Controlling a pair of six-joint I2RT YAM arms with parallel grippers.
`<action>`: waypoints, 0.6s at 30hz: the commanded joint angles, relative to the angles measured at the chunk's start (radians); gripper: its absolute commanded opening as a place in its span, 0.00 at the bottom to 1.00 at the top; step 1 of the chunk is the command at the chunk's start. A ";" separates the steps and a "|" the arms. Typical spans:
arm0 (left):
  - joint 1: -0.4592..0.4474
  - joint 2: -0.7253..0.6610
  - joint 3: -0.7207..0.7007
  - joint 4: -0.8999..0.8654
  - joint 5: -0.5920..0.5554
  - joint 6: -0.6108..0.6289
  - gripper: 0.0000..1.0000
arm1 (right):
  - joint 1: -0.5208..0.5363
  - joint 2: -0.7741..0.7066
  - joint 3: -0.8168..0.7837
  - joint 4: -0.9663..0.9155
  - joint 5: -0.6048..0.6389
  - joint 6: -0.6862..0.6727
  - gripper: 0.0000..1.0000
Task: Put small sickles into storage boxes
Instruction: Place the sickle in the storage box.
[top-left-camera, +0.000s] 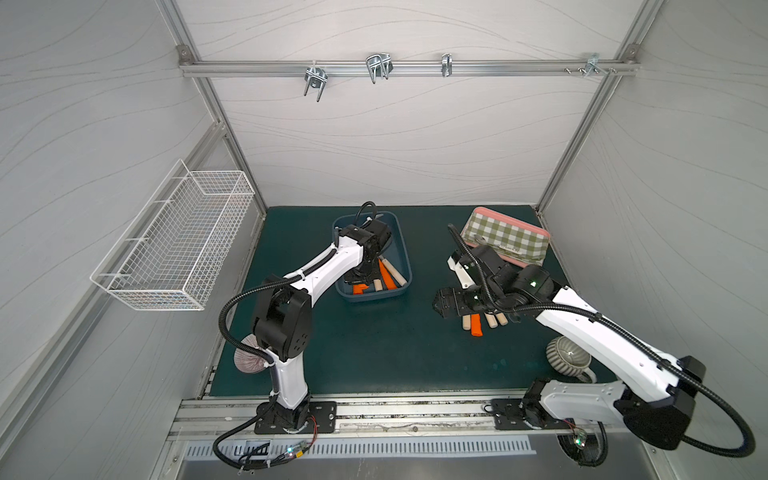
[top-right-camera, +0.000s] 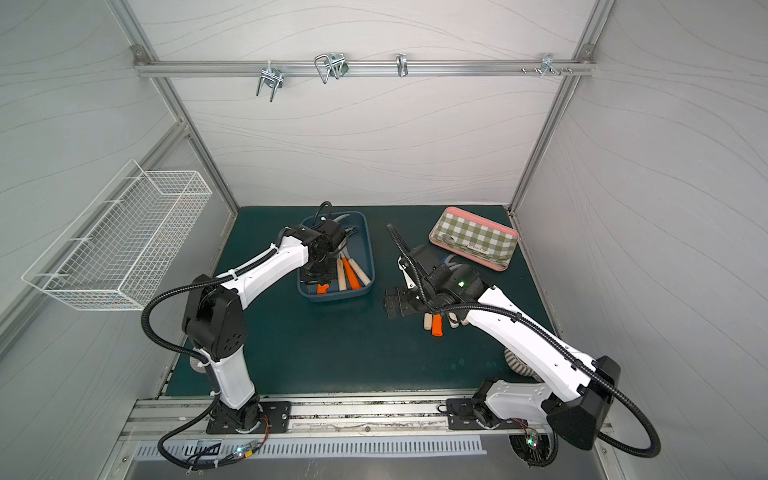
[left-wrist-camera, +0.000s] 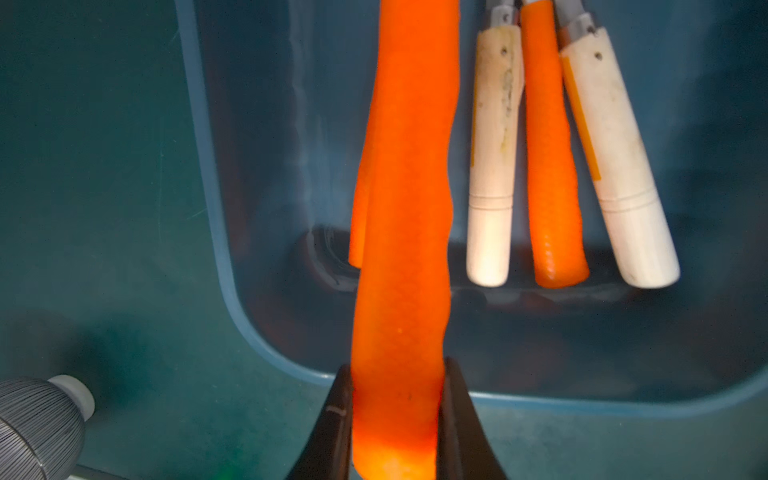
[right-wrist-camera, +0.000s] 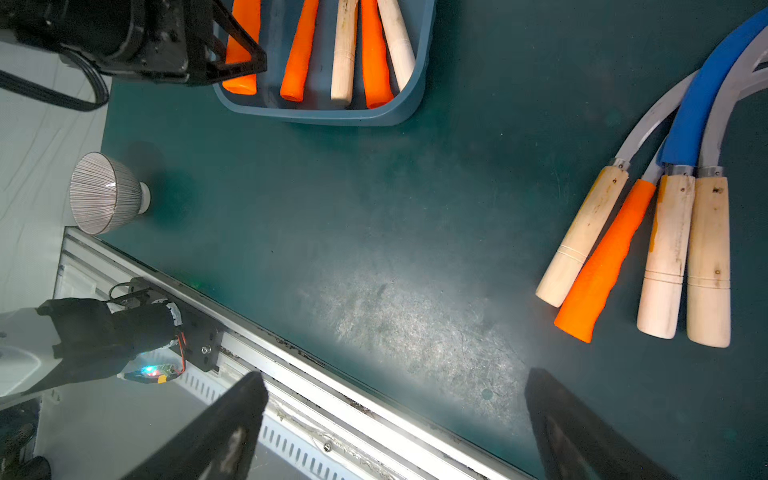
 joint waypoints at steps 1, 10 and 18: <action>0.038 0.052 0.044 0.028 0.001 0.032 0.20 | 0.007 0.024 0.030 0.011 -0.005 -0.019 0.99; 0.115 0.157 0.095 0.070 0.008 0.111 0.21 | 0.006 0.082 0.060 0.008 -0.003 -0.042 0.99; 0.150 0.238 0.140 0.090 0.023 0.134 0.23 | 0.005 0.103 0.066 -0.001 0.002 -0.051 0.99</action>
